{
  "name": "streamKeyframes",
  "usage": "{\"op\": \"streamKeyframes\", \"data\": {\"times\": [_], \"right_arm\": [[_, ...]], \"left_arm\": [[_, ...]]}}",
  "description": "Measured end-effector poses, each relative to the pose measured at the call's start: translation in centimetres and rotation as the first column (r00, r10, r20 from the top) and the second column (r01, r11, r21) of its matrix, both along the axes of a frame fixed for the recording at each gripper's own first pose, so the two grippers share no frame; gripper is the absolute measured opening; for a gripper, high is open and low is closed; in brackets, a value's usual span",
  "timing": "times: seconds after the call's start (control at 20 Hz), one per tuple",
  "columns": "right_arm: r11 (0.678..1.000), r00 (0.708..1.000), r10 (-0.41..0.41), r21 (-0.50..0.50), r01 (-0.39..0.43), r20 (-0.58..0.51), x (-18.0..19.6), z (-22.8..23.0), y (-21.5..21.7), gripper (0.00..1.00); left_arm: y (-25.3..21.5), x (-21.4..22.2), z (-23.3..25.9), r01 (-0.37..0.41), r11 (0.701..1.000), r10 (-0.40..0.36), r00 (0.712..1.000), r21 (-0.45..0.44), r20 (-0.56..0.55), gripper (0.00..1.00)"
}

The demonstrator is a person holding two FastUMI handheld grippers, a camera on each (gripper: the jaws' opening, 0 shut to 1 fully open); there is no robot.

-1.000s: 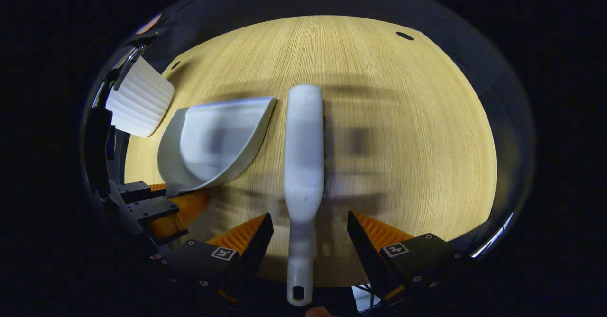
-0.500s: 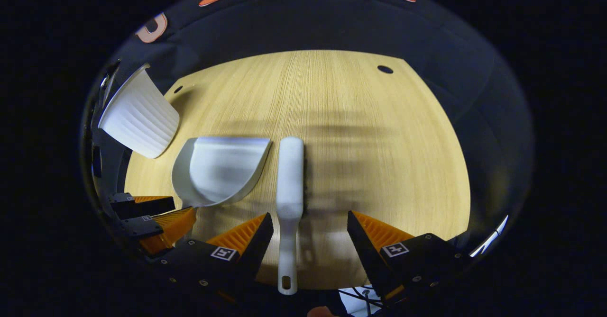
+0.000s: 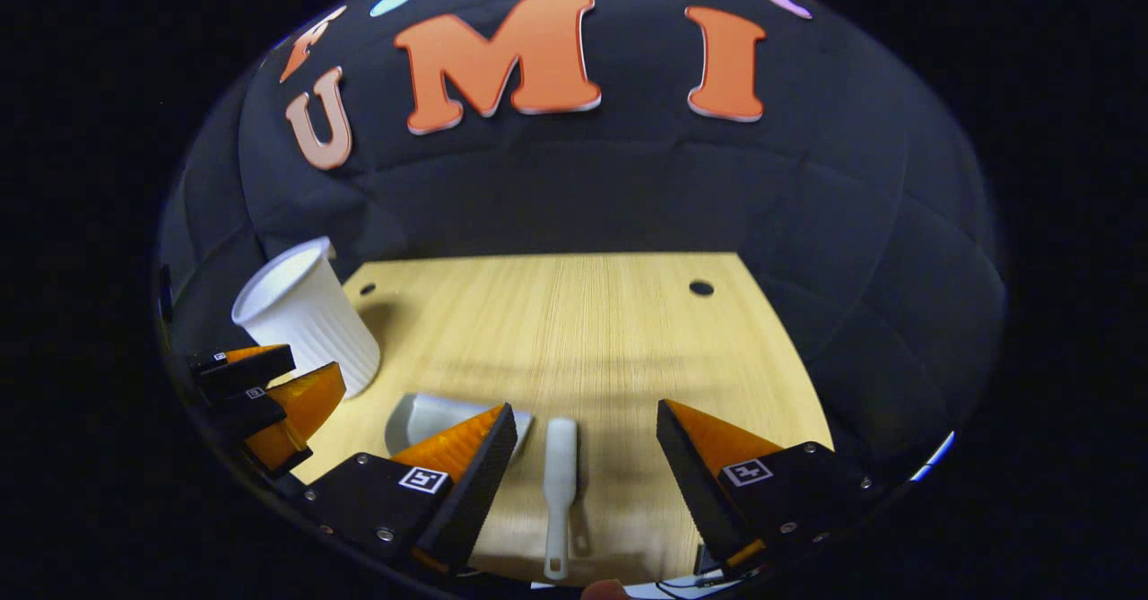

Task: Pick up the small broom and dustpan from the desktop, sweep the trash into the dustpan with the broom, and then empty the trash into the garbage bin.

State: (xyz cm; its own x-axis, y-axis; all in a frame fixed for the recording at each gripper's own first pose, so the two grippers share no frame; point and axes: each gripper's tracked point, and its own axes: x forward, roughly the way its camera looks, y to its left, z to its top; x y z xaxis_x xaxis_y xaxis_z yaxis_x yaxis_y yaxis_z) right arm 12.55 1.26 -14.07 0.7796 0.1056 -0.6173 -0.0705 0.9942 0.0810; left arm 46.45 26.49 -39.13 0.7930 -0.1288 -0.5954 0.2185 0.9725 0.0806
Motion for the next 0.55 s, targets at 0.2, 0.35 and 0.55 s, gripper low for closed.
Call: {"op": "streamKeyframes", "data": {"times": [0.2,0.35,0.55], "right_arm": [[1.0,0.965,-0.016,0.006,0.015,0.261,0.7,7.3,-1.0,0.94],[0.999,0.908,-0.028,0.032,0.016,0.418,-0.5,9.1,-2.4,0.94],[1.0,0.827,-0.025,0.022,0.015,0.562,-2.9,11.1,-3.0,0.94]], "left_arm": [[0.0,0.3,1.2,-0.022,0.999,0.03,0.961,-0.033,0.273,0.93],[-0.1,0.9,2.5,-0.03,0.995,0.068,0.887,-0.092,0.456,0.93],[-0.2,0.6,3.1,-0.011,0.991,0.082,0.829,-0.13,0.553,0.91]]}}
